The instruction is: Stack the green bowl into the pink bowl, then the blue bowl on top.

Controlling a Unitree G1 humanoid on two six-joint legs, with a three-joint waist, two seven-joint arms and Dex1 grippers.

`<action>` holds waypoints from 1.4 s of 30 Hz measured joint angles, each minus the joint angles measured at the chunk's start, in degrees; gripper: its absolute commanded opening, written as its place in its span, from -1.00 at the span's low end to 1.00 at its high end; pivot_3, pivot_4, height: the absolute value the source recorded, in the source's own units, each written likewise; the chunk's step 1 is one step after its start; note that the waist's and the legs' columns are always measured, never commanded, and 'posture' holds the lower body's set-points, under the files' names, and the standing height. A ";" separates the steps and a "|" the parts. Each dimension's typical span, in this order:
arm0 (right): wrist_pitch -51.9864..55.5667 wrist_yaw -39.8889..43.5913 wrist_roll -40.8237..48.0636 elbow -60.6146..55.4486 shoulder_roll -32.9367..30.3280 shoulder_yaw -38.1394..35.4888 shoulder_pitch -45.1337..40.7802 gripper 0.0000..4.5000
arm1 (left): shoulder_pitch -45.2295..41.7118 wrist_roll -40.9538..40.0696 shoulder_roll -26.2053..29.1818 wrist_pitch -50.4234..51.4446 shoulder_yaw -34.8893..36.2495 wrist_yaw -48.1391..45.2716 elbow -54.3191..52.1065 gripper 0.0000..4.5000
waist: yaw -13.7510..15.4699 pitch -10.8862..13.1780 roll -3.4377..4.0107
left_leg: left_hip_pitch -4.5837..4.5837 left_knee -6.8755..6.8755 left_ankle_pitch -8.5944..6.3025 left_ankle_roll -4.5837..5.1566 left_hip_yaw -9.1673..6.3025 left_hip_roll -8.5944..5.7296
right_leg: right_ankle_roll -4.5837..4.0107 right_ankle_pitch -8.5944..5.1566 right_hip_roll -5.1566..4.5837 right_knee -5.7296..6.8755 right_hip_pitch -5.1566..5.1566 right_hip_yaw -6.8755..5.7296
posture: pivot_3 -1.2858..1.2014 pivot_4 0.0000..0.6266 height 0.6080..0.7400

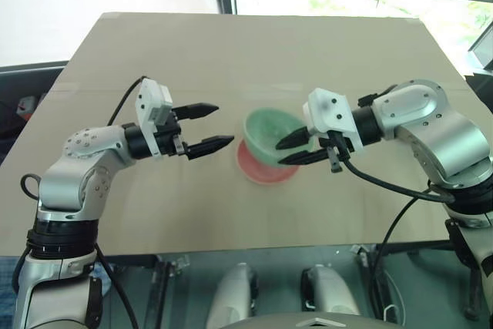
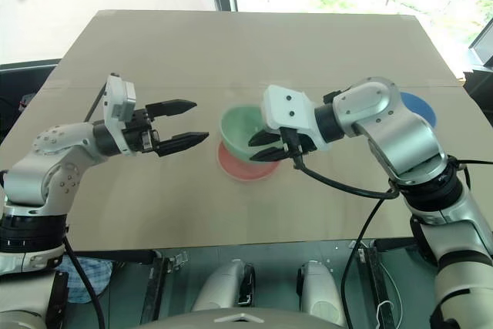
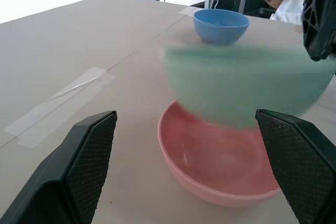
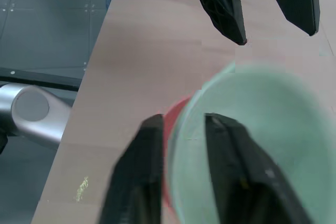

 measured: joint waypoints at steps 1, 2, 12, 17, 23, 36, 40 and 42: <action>0.13 -0.73 0.01 0.00 0.30 0.00 -0.01 0.15 | -0.01 0.13 0.00 0.00 -0.04 -0.05 0.01 1.00 | -0.03 0.00 0.00 | 0.00 0.00 0.00 0.00 0.00 0.00 | 0.00 0.00 0.00 0.00 0.00 0.00 | 0.03 -0.52 1.00; 0.34 -1.27 0.05 0.00 0.36 0.07 -0.01 0.15 | -0.02 0.30 0.00 0.00 -0.10 -0.18 0.01 1.00 | -0.02 0.00 0.00 | 0.00 0.00 0.00 0.00 0.00 0.00 | 0.00 0.00 0.00 0.00 0.00 0.00 | 0.03 -0.52 1.00; -3.86 -10.02 -7.92 11.03 -10.47 -3.18 2.65 0.15 | -0.34 -0.16 -2.02 0.72 -1.38 -1.22 -0.38 1.00 | 0.68 0.00 -0.05 | -0.01 0.04 -0.01 0.03 0.03 -0.03 | 0.00 0.00 -0.02 -0.01 0.01 0.01 | 0.03 -0.52 1.00; -3.15 -14.36 -10.40 12.62 -15.96 -8.37 6.23 0.15 | -4.40 -0.04 -5.13 0.09 -4.28 -2.44 0.92 1.00 | 1.07 0.00 -0.04 | -0.05 0.03 -0.02 0.03 0.08 -0.03 | 0.01 0.00 0.02 -0.03 -0.03 0.04 | 0.03 -0.52 1.00; -0.88 -19.73 -11.34 13.17 -17.72 -13.60 12.75 0.15 | -10.09 2.29 -11.31 -2.27 -9.27 -4.45 6.14 1.00 | 1.37 0.02 -0.07 | -0.06 0.13 -0.02 0.06 0.09 -0.09 | 0.02 0.00 0.01 -0.02 -0.01 0.08 | 0.03 -0.52 1.00; -10.04 -28.26 -13.70 31.38 -16.21 -19.39 22.34 0.15 | -12.84 5.51 -14.05 -5.22 -11.22 -7.54 10.44 1.00 | 1.17 0.01 -0.07 | 0.04 0.14 -0.01 0.05 0.13 -0.12 | 0.02 0.00 0.03 -0.10 0.02 0.13 | 0.03 -0.52 1.00; -14.63 -29.60 -15.05 39.20 -14.60 -18.90 21.32 0.15 | -12.84 6.31 -13.70 -5.68 -11.18 -8.25 11.52 1.00 | 1.16 0.02 -0.07 | 0.03 0.17 -0.01 0.05 0.15 -0.13 | 0.02 0.00 0.02 -0.09 0.02 0.16 | 0.03 -0.52 1.00; -17.15 -29.84 -16.29 43.01 -14.13 -18.14 19.93 0.15 | -12.83 6.54 -13.48 -5.74 -11.09 -8.31 11.62 1.00 | 1.19 0.02 -0.07 | 0.02 0.17 -0.01 0.05 0.14 -0.11 | 0.03 0.00 0.02 -0.09 0.02 0.16 | 0.03 -0.52 1.00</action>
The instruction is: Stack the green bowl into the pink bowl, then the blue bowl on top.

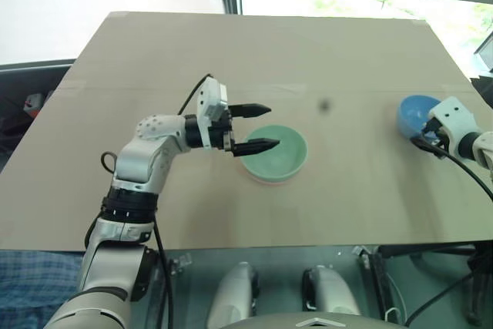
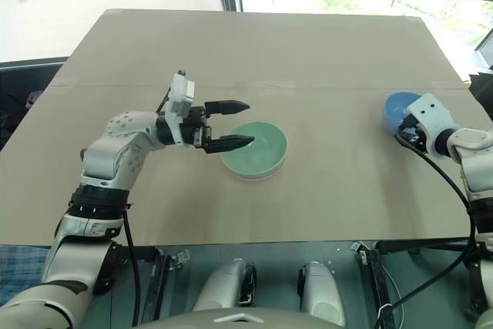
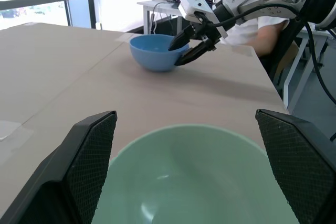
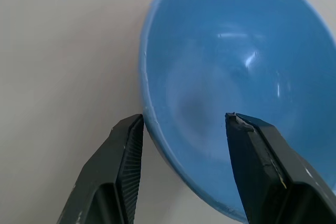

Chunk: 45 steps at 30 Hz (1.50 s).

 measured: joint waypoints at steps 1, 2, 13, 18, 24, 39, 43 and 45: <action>-1.21 -0.04 -0.54 1.44 0.34 0.55 -0.59 0.15 | 0.01 0.04 0.07 0.00 0.02 0.00 0.00 1.00 | 0.02 0.00 0.00 | 0.00 -0.01 0.00 0.00 0.00 0.02 | 0.00 0.00 0.00 0.00 0.00 0.00 | 0.03 -0.52 1.00; -1.98 -0.05 -0.78 2.41 0.77 0.97 -1.01 0.15 | 0.02 0.05 0.10 0.00 0.04 0.01 -0.01 1.00 | 0.01 0.00 0.00 | 0.00 -0.01 0.00 0.00 -0.01 0.04 | 0.00 0.00 0.00 0.01 0.00 -0.01 | 0.03 -0.52 1.00; -9.41 0.60 -3.27 8.90 2.71 2.64 -3.68 -0.99 | 2.02 0.05 1.38 0.25 0.61 0.86 -1.00 1.00 | 0.12 0.00 0.00 | 0.01 0.02 0.00 -0.01 -0.04 0.08 | 0.00 0.00 0.00 -0.02 0.05 -0.06 | 0.03 -0.52 1.00; -9.44 4.52 -2.18 5.36 2.78 2.72 -3.41 -0.99 | 2.66 0.00 1.72 0.41 0.82 1.44 -1.86 1.00 | -0.11 0.02 0.03 | 0.01 0.02 0.00 -0.01 -0.03 0.10 | 0.00 0.00 0.01 0.01 0.05 -0.04 | 0.03 -0.52 1.00; 1.32 10.57 7.26 -18.32 4.20 1.91 -3.71 -0.99 | 4.33 0.10 3.48 0.57 1.92 2.70 -1.98 1.00 | -0.96 0.03 0.07 | -0.01 -0.02 0.00 -0.01 -0.09 0.16 | 0.00 0.00 0.02 0.09 0.04 -0.08 | 0.03 -0.52 1.00; 27.54 6.44 20.90 -51.07 12.14 9.17 -9.09 -0.99 | 12.40 1.20 12.60 0.34 8.02 3.43 -1.95 1.00 | 0.18 0.01 0.02 | -0.08 0.00 -0.02 0.02 -0.14 0.12 | -0.01 0.00 -0.03 0.10 0.00 -0.15 | 0.03 -0.52 1.00; 29.74 4.27 21.19 -52.62 13.77 11.25 -10.13 -0.99 | 14.21 1.24 15.69 -0.32 9.86 1.78 -1.67 1.00 | 0.23 0.01 0.01 | -0.08 -0.01 -0.02 0.02 -0.16 0.12 | -0.02 -0.01 -0.02 0.10 -0.02 -0.18 | 0.03 -0.52 1.00; 30.15 3.69 21.36 -53.15 14.92 13.15 -10.50 -0.99 | 14.20 1.19 16.15 -0.42 10.80 1.16 -1.25 1.00 | 0.13 0.01 0.01 | -0.08 -0.01 -0.02 0.02 -0.13 0.11 | -0.02 -0.01 -0.01 0.11 -0.02 -0.16 | 0.03 -0.52 1.00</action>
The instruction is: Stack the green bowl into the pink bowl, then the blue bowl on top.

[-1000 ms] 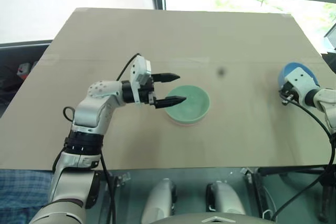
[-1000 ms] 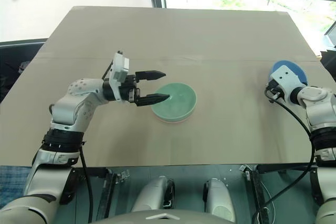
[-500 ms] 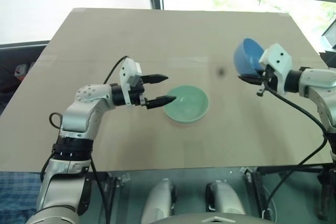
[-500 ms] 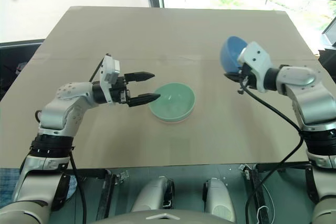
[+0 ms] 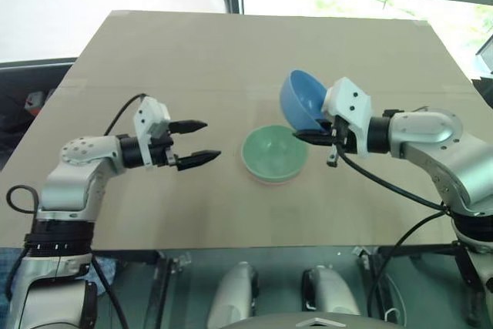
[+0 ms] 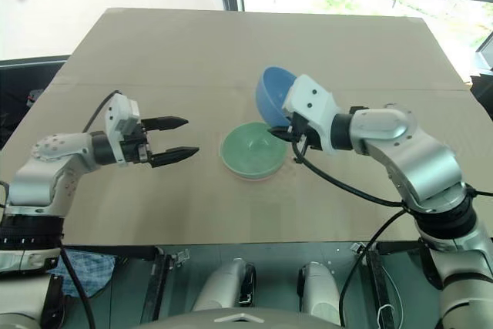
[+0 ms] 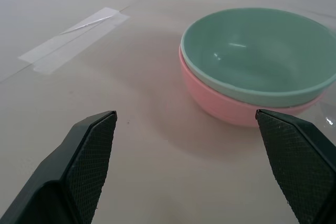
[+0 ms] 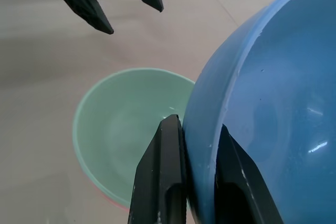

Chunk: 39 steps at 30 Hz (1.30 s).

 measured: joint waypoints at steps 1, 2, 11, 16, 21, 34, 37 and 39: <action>0.06 -0.18 0.01 0.00 0.20 0.23 -0.07 -0.99 | 0.00 0.00 0.08 0.00 0.12 -0.08 0.10 1.00 | -0.01 0.00 0.00 | 0.00 0.00 0.00 0.00 0.01 0.00 | 0.00 0.00 0.00 0.00 0.00 0.00 | 0.03 -0.52 1.00; 0.32 -0.62 0.00 0.00 0.61 0.74 -0.33 -0.99 | 0.00 0.00 0.35 0.00 0.33 -0.33 0.27 1.00 | -0.06 0.00 0.00 | 0.00 0.00 0.00 0.00 0.00 -0.01 | 0.00 0.00 0.01 0.01 0.00 0.00 | 0.03 -0.52 1.00; 2.15 -4.68 0.12 -0.04 6.86 4.52 -3.21 -0.99 | -0.41 0.03 2.11 -0.04 0.79 -2.04 1.87 1.00 | -0.11 -0.01 -0.02 | -0.02 -0.03 0.00 0.00 0.02 -0.01 | 0.00 0.00 0.04 0.03 -0.05 0.00 | 0.03 -0.52 1.00; 3.80 -4.25 2.35 -1.23 6.59 4.41 -3.59 -0.99 | -0.80 0.01 2.33 -0.06 0.80 -2.43 1.92 1.00 | -0.07 -0.01 -0.02 | -0.02 -0.03 0.00 0.00 0.02 -0.01 | 0.00 0.00 0.03 0.03 -0.05 0.00 | 0.03 -0.52 1.00; 7.86 -2.44 9.04 -3.54 3.46 -1.86 -3.19 -0.99 | -1.38 -0.07 2.24 0.01 0.79 -2.53 1.92 1.00 | -0.01 -0.02 -0.03 | -0.03 -0.03 0.00 0.01 0.01 -0.01 | 0.00 0.00 0.03 0.02 -0.04 0.00 | 0.03 -0.52 1.00; 9.80 -6.16 14.79 -4.37 3.32 -5.53 -2.42 -0.83 | -3.50 0.31 1.33 -0.52 0.08 -2.87 3.02 1.00 | -0.49 -0.03 -0.05 | -0.04 -0.04 -0.02 0.03 0.04 0.00 | 0.00 0.00 0.02 0.04 -0.07 0.04 | 0.03 -0.52 1.00; 10.74 -6.95 16.35 -4.37 3.68 -5.57 -2.44 -0.31 | -3.63 0.43 1.28 -0.52 -0.05 -3.12 3.71 1.00 | -0.47 -0.03 -0.05 | -0.05 -0.04 -0.02 0.04 0.03 0.00 | 0.01 0.00 0.02 0.03 -0.07 0.04 | 0.03 -0.52 1.00; 11.23 -7.41 17.39 -4.34 4.01 -5.56 -2.44 0.04 | -3.63 0.55 1.27 -0.53 -0.12 -3.37 3.87 1.00 | -0.49 -0.03 -0.05 | -0.04 -0.05 -0.02 0.04 0.04 0.00 | 0.00 0.00 0.03 0.04 -0.08 0.04 | 0.03 -0.52 1.00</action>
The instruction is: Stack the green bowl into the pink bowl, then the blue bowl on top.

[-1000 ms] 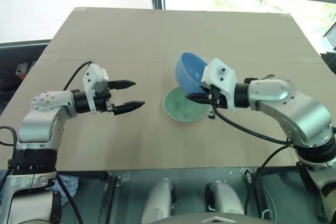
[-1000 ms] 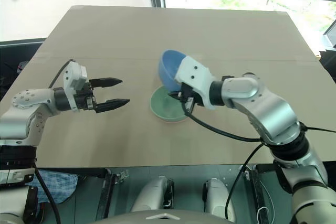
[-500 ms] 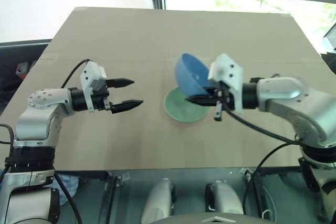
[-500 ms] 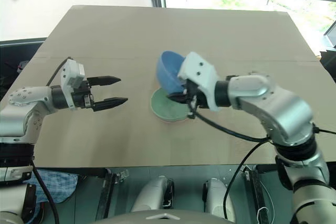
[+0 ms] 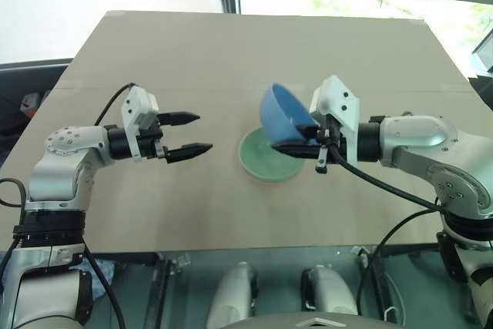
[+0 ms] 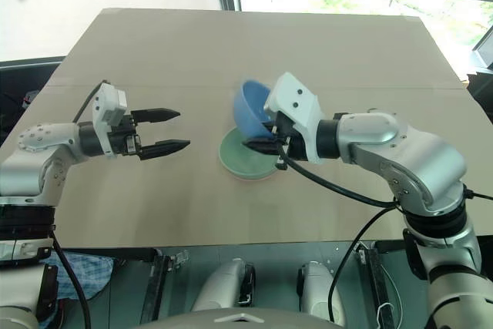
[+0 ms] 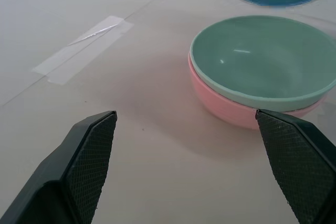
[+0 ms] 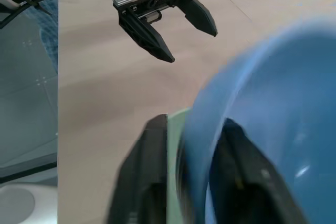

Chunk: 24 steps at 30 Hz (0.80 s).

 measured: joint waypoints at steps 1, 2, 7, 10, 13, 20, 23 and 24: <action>0.06 -0.20 0.25 0.00 0.12 0.00 0.00 0.24 | -0.01 0.03 0.00 0.00 -0.02 -0.07 0.00 1.00 | 0.00 0.00 0.00 | 0.00 0.00 0.00 0.00 0.00 0.00 | 0.00 0.00 0.00 0.00 0.00 0.00 | 0.03 -0.52 1.00; 0.28 -0.54 0.74 0.00 0.18 0.00 0.00 0.40 | -0.01 0.07 -0.01 0.00 -0.03 -0.15 0.00 1.00 | 0.00 0.00 0.00 | 0.00 0.00 0.00 0.00 0.00 0.00 | 0.00 0.00 0.00 0.00 0.00 0.00 | 0.03 -0.52 1.00; 0.48 -1.85 1.57 0.00 0.20 -0.02 0.00 0.98 | -0.01 0.16 -0.01 0.00 -0.04 -0.22 0.00 1.00 | 0.00 0.00 0.00 | 0.00 0.01 0.00 0.00 0.00 0.01 | 0.00 0.00 0.00 0.00 0.00 0.00 | 0.03 -0.52 1.00; 0.24 -1.80 1.86 0.00 -1.53 -0.51 0.46 0.98 | -0.04 0.21 -0.06 -0.01 -0.09 -0.21 -0.02 1.00 | 0.12 0.00 0.00 | -0.01 0.01 0.00 0.00 -0.01 0.00 | 0.00 0.00 -0.01 -0.02 0.00 0.00 | 0.03 -0.52 1.00; -2.26 0.55 1.97 0.75 -6.36 -4.33 4.84 0.98 | -0.04 0.17 -0.42 0.02 -0.11 -0.15 -0.09 1.00 | 0.67 -0.02 -0.04 | -0.04 0.01 -0.03 0.05 -0.02 -0.02 | 0.00 0.00 -0.04 -0.05 0.02 -0.02 | 0.03 -0.52 1.00; -20.15 8.96 -5.41 8.49 -15.81 -11.42 21.79 0.98 | 0.27 -1.19 -2.84 1.17 0.01 0.98 -2.35 1.00 | 0.18 -0.04 -0.07 | 0.04 0.05 -0.07 0.12 0.12 -0.01 | 0.02 0.00 -0.02 -0.06 0.03 0.13 | 0.03 -0.52 1.00; -28.21 11.49 -8.28 13.76 -16.41 -13.86 27.66 0.98 | 0.77 -2.85 -5.05 2.93 0.01 2.37 -4.37 1.00 | 0.27 -0.04 -0.08 | 0.11 0.07 -0.06 0.11 0.12 0.02 | 0.01 0.00 -0.02 -0.08 0.06 0.14 | 0.03 -0.52 1.00; -30.23 12.05 -9.17 15.21 -16.38 -14.12 28.87 0.98 | 1.10 -2.78 -5.29 2.89 -0.03 2.65 -4.57 1.00 | 0.28 -0.04 -0.08 | 0.12 0.09 -0.07 0.11 0.13 0.02 | 0.01 0.00 -0.03 -0.08 0.07 0.15 | 0.03 -0.52 1.00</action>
